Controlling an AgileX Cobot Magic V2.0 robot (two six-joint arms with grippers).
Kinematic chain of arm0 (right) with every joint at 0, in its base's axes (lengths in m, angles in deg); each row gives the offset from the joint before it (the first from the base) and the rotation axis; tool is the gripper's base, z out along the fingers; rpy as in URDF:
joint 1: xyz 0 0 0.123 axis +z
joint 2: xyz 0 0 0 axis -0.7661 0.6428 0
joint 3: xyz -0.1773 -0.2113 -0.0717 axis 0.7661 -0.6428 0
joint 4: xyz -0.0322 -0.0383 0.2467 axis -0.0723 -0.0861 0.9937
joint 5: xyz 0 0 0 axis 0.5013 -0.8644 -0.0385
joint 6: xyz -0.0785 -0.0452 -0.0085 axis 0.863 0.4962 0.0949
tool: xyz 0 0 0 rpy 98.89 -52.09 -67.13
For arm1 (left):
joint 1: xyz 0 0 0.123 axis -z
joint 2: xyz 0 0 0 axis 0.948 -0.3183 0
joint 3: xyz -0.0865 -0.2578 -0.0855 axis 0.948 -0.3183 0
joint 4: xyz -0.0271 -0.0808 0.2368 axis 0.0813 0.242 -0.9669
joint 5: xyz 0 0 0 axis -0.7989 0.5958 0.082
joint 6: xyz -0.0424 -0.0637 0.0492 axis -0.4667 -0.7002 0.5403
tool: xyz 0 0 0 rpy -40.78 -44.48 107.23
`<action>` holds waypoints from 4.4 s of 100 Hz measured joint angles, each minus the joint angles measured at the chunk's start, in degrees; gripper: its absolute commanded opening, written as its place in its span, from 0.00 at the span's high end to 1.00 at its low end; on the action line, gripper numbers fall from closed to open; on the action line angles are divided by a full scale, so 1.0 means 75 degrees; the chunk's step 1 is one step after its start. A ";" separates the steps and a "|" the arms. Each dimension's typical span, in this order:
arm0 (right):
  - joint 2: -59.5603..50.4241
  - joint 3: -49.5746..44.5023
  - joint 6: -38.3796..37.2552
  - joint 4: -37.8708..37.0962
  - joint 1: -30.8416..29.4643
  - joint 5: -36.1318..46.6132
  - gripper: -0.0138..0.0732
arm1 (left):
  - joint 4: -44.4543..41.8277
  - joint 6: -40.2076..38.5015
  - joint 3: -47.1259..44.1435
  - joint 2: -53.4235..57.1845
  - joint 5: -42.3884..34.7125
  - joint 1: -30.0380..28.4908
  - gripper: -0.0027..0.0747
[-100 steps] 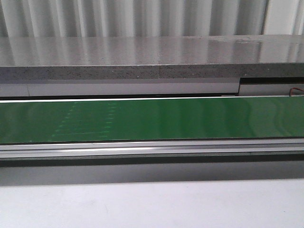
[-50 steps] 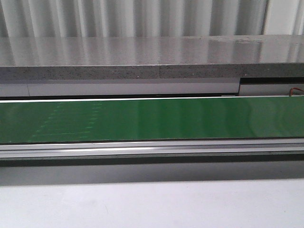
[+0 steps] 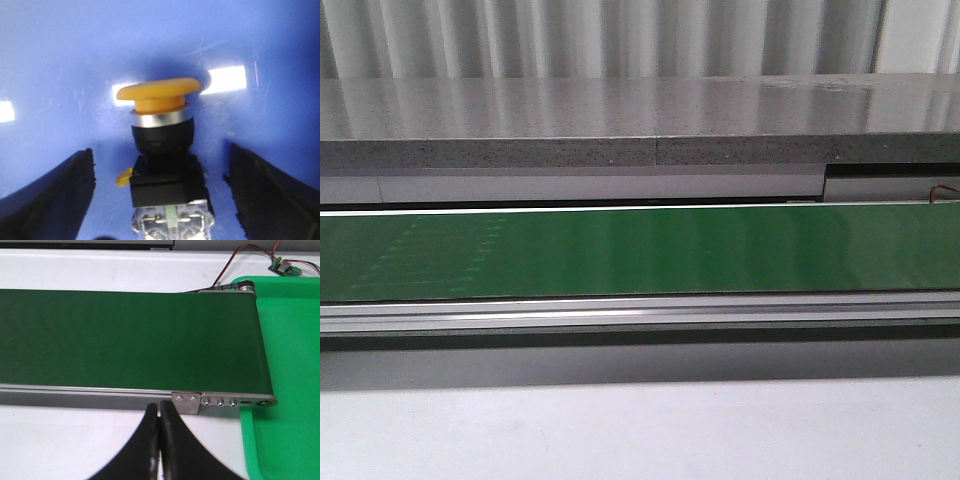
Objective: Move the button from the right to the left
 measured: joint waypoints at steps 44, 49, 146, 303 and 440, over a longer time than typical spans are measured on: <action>0.0000 0.0000 0.0000 0.0000 0.0000 0.0000 0.92 | 0.0091 0.0000 0.0601 0.0803 0.0133 0.0000 0.23; 0.0000 0.0000 0.0000 0.0000 0.0000 0.0000 0.92 | 0.0333 0.0000 0.0601 0.0994 0.0033 0.0000 0.23; 0.0000 0.0000 0.0000 0.0000 0.0000 0.0000 0.92 | 0.2724 0.0000 -0.2312 0.5699 -0.1842 0.3157 0.23; 0.0000 0.0000 0.0000 0.0000 0.0000 0.0000 0.92 | 0.3900 0.0000 -0.4817 0.9434 -0.2571 0.4520 0.99; 0.0000 0.0000 0.0000 0.0000 0.0000 0.0000 0.92 | -0.2154 -0.6737 -0.8273 1.3183 -0.4742 0.4034 0.99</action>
